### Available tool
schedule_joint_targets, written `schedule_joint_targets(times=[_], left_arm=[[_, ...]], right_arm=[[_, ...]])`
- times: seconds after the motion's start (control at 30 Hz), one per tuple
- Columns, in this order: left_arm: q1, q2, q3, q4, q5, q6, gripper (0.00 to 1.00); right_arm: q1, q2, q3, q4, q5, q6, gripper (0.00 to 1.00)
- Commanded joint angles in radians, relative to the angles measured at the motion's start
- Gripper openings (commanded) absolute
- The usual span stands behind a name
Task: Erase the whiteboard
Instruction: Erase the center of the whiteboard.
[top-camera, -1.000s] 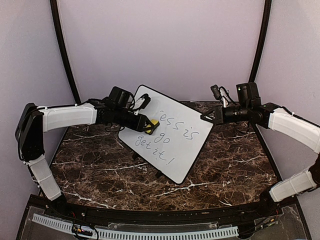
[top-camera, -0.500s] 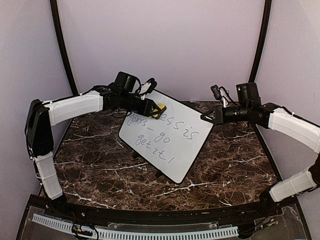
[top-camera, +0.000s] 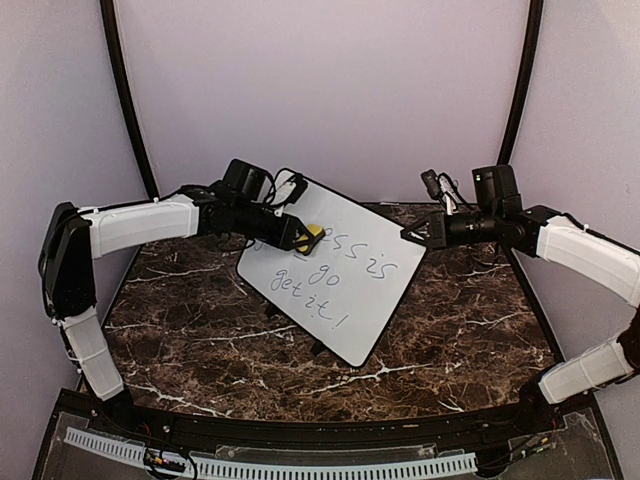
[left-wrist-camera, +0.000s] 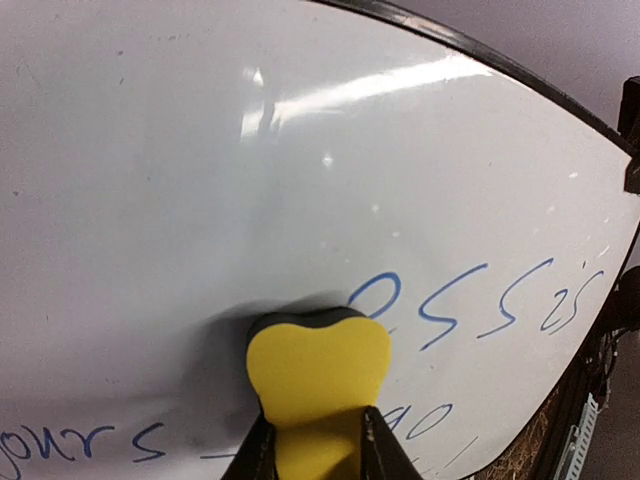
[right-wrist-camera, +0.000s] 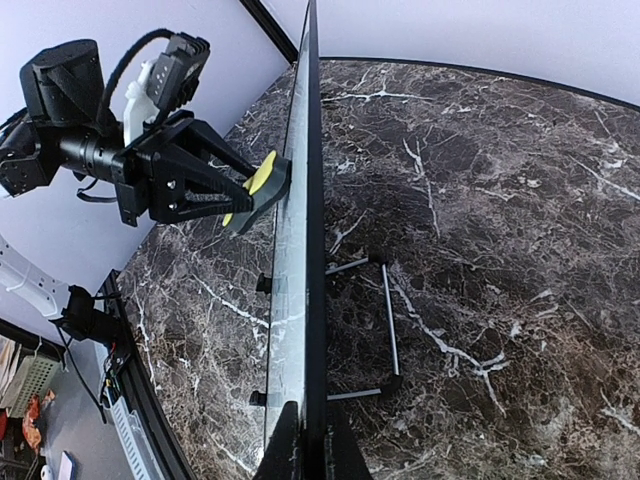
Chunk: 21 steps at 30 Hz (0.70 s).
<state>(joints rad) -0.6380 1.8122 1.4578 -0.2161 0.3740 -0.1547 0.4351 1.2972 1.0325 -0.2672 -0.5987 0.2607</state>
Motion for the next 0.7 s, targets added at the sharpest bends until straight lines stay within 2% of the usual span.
schedule_joint_targets(times=[0.0,0.2,0.5,0.67], left_arm=[[-0.007,-0.029,-0.101,-0.033,-0.014,-0.014,0.12],[-0.017,-0.018,-0.093,-0.013,-0.009,-0.017,0.12],[-0.018,0.067,0.112,-0.040,-0.028,0.005,0.12],[-0.018,0.083,0.137,-0.059,-0.039,0.017,0.12]], right_arm=[[0.045,-0.004,0.018,0.065,-0.074,-0.135,0.00],[0.047,0.000,0.022,0.061,-0.076,-0.135,0.00],[0.047,-0.001,0.020,0.059,-0.074,-0.135,0.00],[0.047,0.001,0.020,0.060,-0.075,-0.136,0.00]])
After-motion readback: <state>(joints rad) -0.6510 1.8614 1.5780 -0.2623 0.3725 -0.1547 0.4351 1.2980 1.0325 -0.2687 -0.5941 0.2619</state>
